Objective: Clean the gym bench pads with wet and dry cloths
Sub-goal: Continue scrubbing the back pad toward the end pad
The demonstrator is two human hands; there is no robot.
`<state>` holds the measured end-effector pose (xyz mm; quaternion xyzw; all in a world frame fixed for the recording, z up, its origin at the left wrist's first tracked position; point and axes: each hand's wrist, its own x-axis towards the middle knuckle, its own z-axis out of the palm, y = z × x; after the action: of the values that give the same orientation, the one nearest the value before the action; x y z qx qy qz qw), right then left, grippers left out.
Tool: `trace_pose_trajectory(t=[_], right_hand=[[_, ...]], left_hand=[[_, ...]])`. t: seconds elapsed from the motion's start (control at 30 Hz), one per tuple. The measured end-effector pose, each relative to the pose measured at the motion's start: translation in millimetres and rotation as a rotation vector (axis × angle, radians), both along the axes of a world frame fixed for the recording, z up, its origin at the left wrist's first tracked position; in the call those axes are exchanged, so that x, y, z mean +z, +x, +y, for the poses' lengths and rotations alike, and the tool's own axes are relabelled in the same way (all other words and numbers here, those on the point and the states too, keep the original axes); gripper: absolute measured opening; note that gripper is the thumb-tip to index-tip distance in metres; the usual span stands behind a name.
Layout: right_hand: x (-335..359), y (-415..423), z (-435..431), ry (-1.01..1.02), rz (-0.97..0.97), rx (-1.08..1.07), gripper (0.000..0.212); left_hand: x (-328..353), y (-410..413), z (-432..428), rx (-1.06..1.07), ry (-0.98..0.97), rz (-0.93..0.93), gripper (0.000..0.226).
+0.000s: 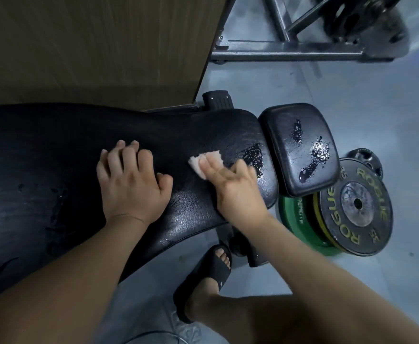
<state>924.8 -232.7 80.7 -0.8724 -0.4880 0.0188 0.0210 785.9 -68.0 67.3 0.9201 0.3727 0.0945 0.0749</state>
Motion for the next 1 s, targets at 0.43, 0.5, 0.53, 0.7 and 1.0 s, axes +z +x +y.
trace_pose_trajectory(t=[0.43, 0.5, 0.53, 0.7, 1.0], right_hand=[[2.7, 33.0, -29.9, -0.046, -0.082, -0.142, 0.069], [8.5, 66.7, -25.3, -0.060, -0.097, -0.278, 0.070], [8.7, 75.9, -24.3, -0.046, -0.093, -0.347, 0.069], [-3.4, 17.8, -50.8, -0.008, -0.081, -0.334, 0.067], [-8.3, 65.7, -41.7, -0.059, -0.109, -0.452, 0.070]], left_hand=[[-0.6, -1.1, 1.0, -0.007, 0.001, -0.019, 0.041], [-0.9, -1.2, 0.8, -0.009, 0.001, -0.021, 0.041], [-1.1, -1.3, 0.9, -0.010, 0.004, -0.022, 0.040], [-2.1, -0.6, 1.5, -0.009, 0.011, -0.041, 0.040], [-1.5, -0.2, 0.1, -0.008, 0.002, -0.061, 0.039]])
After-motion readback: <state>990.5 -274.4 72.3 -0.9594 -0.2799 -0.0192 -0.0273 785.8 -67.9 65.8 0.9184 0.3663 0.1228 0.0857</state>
